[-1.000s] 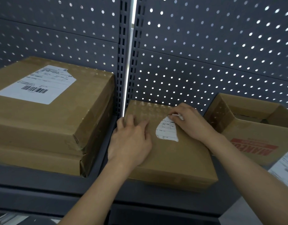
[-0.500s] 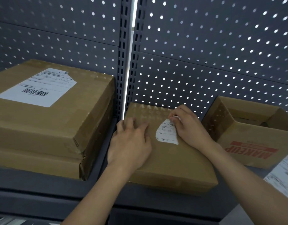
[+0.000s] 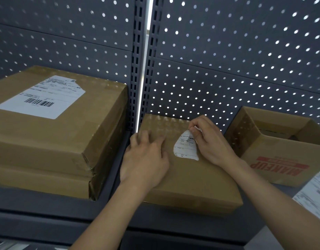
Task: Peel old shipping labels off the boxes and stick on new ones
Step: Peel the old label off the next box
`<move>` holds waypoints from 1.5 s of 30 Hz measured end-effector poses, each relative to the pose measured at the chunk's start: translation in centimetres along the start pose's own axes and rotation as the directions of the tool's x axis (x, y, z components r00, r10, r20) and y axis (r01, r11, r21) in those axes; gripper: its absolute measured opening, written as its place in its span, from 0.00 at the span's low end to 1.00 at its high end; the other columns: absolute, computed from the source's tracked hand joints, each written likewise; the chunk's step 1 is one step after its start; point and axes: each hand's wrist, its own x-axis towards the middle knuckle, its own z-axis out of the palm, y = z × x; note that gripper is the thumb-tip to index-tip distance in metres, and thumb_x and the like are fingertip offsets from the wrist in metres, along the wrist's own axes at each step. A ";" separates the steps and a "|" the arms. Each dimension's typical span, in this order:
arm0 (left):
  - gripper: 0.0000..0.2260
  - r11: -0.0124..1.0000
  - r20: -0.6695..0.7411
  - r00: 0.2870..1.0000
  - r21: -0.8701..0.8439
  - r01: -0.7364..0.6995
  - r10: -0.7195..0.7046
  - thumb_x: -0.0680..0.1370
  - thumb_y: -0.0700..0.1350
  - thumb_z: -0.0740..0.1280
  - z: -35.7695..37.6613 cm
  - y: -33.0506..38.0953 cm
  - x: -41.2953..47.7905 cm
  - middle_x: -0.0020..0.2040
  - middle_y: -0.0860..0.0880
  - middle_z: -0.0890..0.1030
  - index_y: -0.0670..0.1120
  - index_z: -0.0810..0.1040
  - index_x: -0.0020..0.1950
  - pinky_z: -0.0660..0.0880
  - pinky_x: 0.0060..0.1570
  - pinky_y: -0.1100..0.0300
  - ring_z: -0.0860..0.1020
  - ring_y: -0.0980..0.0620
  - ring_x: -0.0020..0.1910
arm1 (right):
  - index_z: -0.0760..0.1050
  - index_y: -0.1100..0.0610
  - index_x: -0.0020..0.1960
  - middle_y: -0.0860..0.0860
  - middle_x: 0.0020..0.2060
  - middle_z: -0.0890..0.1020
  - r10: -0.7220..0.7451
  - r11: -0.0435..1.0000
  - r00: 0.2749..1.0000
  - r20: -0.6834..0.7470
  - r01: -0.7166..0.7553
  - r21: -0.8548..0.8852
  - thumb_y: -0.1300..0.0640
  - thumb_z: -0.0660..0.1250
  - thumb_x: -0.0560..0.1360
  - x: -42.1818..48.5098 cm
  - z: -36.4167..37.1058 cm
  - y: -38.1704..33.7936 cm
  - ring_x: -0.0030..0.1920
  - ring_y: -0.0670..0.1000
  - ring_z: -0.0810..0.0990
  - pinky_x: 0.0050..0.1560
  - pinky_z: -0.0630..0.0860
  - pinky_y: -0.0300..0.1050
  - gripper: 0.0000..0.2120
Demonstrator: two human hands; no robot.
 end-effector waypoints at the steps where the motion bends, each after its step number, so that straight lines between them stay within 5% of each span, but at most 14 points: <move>1: 0.22 1.000 -0.002 1.000 -0.001 -0.001 0.001 0.80 0.53 0.53 0.0 0.0 0.0 0.73 0.50 0.60 0.58 0.61 0.76 0.67 0.64 0.49 0.56 0.45 0.72 | 0.70 0.51 0.50 0.42 0.46 0.73 -0.007 1.000 1.000 -0.007 0.007 0.016 0.54 0.57 0.82 -0.1 -0.1 0.0 0.48 0.42 0.73 0.49 0.72 0.45 0.05; 7: 0.22 1.000 -0.005 1.000 0.002 -0.002 0.002 0.81 0.53 0.53 0.0 -0.1 -0.1 0.73 0.50 0.60 0.58 0.61 0.75 0.67 0.64 0.49 0.56 0.45 0.72 | 0.67 0.47 0.50 0.46 0.38 0.76 -0.008 0.995 0.999 0.037 0.005 0.099 0.49 0.54 0.83 -0.1 0.0 0.3 0.40 0.46 0.73 0.43 0.71 0.48 0.06; 12: 0.22 1.000 -0.010 1.000 -0.001 0.001 -0.001 0.80 0.53 0.53 0.0 -0.1 -0.1 0.72 0.50 0.61 0.58 0.62 0.75 0.67 0.64 0.49 0.57 0.45 0.71 | 0.66 0.45 0.50 0.42 0.40 0.77 -0.033 0.977 0.993 0.112 0.008 0.213 0.48 0.60 0.81 -0.1 -0.1 0.2 0.42 0.42 0.76 0.42 0.70 0.40 0.03; 15: 0.22 1.000 -0.015 1.000 -0.004 -0.001 0.001 0.80 0.52 0.53 0.0 -0.1 -0.1 0.72 0.50 0.62 0.57 0.63 0.75 0.68 0.63 0.49 0.58 0.45 0.70 | 0.63 0.41 0.45 0.45 0.46 0.80 -0.034 0.976 0.991 0.126 0.006 0.216 0.50 0.65 0.79 -0.1 0.0 0.2 0.49 0.46 0.80 0.46 0.77 0.49 0.11; 18: 0.22 1.000 -0.015 1.000 -0.002 0.001 -0.001 0.80 0.52 0.53 0.0 0.0 -0.1 0.72 0.49 0.62 0.57 0.63 0.75 0.68 0.62 0.49 0.58 0.45 0.70 | 0.64 0.41 0.42 0.38 0.40 0.78 -0.041 0.988 0.998 0.036 0.035 0.153 0.54 0.68 0.78 -0.1 -0.1 0.2 0.43 0.43 0.79 0.43 0.75 0.46 0.14; 21: 0.22 1.000 -0.010 1.000 -0.003 0.005 -0.005 0.80 0.52 0.53 0.0 0.0 0.0 0.72 0.49 0.62 0.57 0.63 0.75 0.68 0.62 0.49 0.58 0.45 0.70 | 0.69 0.43 0.45 0.38 0.38 0.77 -0.048 0.982 0.999 0.020 0.044 0.181 0.54 0.69 0.77 -0.2 -0.2 -0.2 0.39 0.43 0.77 0.40 0.71 0.37 0.10; 24: 0.22 1.000 -0.006 1.000 -0.001 0.001 -0.001 0.80 0.53 0.53 0.0 -0.1 0.0 0.72 0.49 0.62 0.57 0.63 0.75 0.68 0.62 0.49 0.58 0.45 0.70 | 0.74 0.47 0.50 0.38 0.44 0.79 -0.057 0.980 0.997 0.048 0.047 0.196 0.54 0.70 0.77 -0.3 -0.3 -0.6 0.46 0.42 0.79 0.45 0.71 0.32 0.07; 29: 0.21 1.000 -0.011 1.000 0.016 0.000 0.000 0.80 0.53 0.53 0.0 -0.1 0.0 0.72 0.49 0.62 0.57 0.63 0.74 0.68 0.62 0.49 0.58 0.44 0.70 | 0.74 0.46 0.62 0.43 0.49 0.79 -0.059 0.973 0.993 0.099 0.035 0.230 0.57 0.72 0.75 -0.7 0.0 -0.4 0.51 0.43 0.78 0.52 0.72 0.33 0.17; 40: 0.21 1.000 -0.008 1.000 0.016 -0.001 0.001 0.80 0.53 0.53 0.1 0.0 0.0 0.72 0.49 0.62 0.57 0.63 0.74 0.69 0.61 0.49 0.58 0.44 0.70 | 0.79 0.50 0.62 0.42 0.47 0.75 -0.066 0.989 0.998 0.016 0.063 0.130 0.60 0.72 0.75 -0.9 0.5 -0.4 0.49 0.39 0.75 0.51 0.68 0.27 0.17; 45: 0.21 1.000 -0.005 1.000 0.014 0.000 0.000 0.81 0.53 0.53 0.1 -0.1 0.0 0.72 0.49 0.62 0.57 0.63 0.74 0.69 0.61 0.48 0.58 0.44 0.70 | 0.82 0.59 0.55 0.49 0.48 0.78 -0.245 0.969 0.966 -0.078 0.243 -0.031 0.70 0.72 0.71 -1.2 0.5 -0.4 0.47 0.40 0.74 0.51 0.68 0.25 0.14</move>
